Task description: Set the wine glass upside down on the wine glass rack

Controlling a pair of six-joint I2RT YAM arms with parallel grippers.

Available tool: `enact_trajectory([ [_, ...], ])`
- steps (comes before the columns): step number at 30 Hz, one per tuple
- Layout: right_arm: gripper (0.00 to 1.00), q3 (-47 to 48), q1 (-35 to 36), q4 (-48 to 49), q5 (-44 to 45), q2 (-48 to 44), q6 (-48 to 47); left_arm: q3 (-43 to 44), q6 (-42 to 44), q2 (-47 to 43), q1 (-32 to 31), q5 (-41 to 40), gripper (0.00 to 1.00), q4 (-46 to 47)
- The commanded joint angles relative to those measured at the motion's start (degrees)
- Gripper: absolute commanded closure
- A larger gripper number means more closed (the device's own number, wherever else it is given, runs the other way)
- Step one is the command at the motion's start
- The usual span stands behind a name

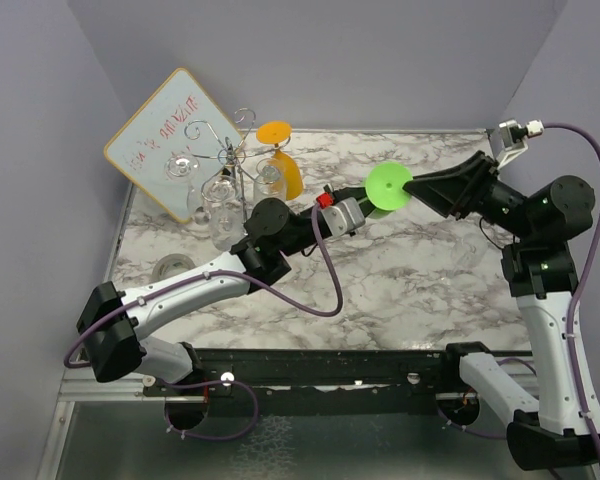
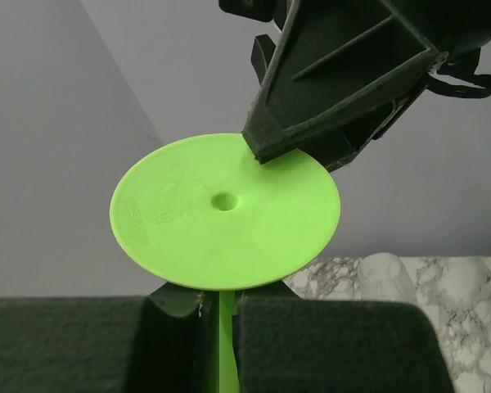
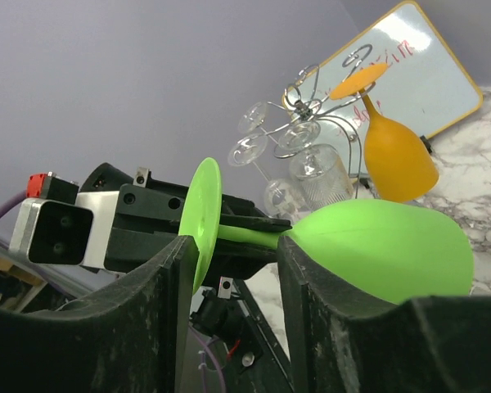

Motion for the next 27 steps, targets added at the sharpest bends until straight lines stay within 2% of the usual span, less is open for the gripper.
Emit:
enact_trajectory([
  [1,0.54,1.89,0.37,-5.84,-1.36,3.00,-3.32,2.80,0.59,1.47,-0.85,-3.95,1.00,-1.71],
  [3,0.58,0.81,0.38,-2.90,-3.92,3.87,-1.38,2.84,0.98,1.63,-1.10,-2.62,1.00,-1.88],
  [7,0.73,-0.36,0.43,-0.45,-5.66,4.08,0.51,2.99,1.52,1.85,-1.22,-1.10,1.00,-2.45],
  [9,0.83,-0.47,0.36,1.26,-6.16,4.03,1.43,2.75,1.57,1.96,-1.22,-0.41,1.00,-2.73],
  [11,0.98,-0.65,0.39,2.45,-6.53,4.12,2.77,2.60,1.06,1.92,-1.22,-0.43,1.00,-2.79],
  [12,0.99,-0.67,0.35,2.35,-5.80,4.05,2.95,2.55,0.56,1.96,-1.26,-1.24,0.93,-2.79],
  [14,0.99,-0.33,0.32,0.38,-2.84,3.80,1.68,2.63,-1.71,1.84,-1.30,-4.83,0.56,-3.03],
  [15,0.99,-0.12,0.37,-1.65,-1.47,3.71,0.68,2.45,-2.81,1.48,-1.31,-7.21,0.43,-3.43],
  [17,0.99,-0.25,0.35,-2.45,0.46,3.68,-0.02,2.40,-6.37,0.67,-1.31,-12.64,0.26,-5.51],
  [19,0.99,-1.01,0.38,-1.50,1.79,3.79,-0.03,2.79,-11.35,-0.52,-1.31,-16.26,0.17,-10.23],
  [21,0.99,-1.34,0.36,-1.57,3.20,3.92,-0.70,3.34,-17.48,-1.91,-1.30,-16.02,0.12,-15.64],
  [27,0.99,-1.95,0.39,-0.83,3.96,3.70,-2.50,6.20,-40.07,-5.77,-1.22,-14.56,0.09,-28.55],
])
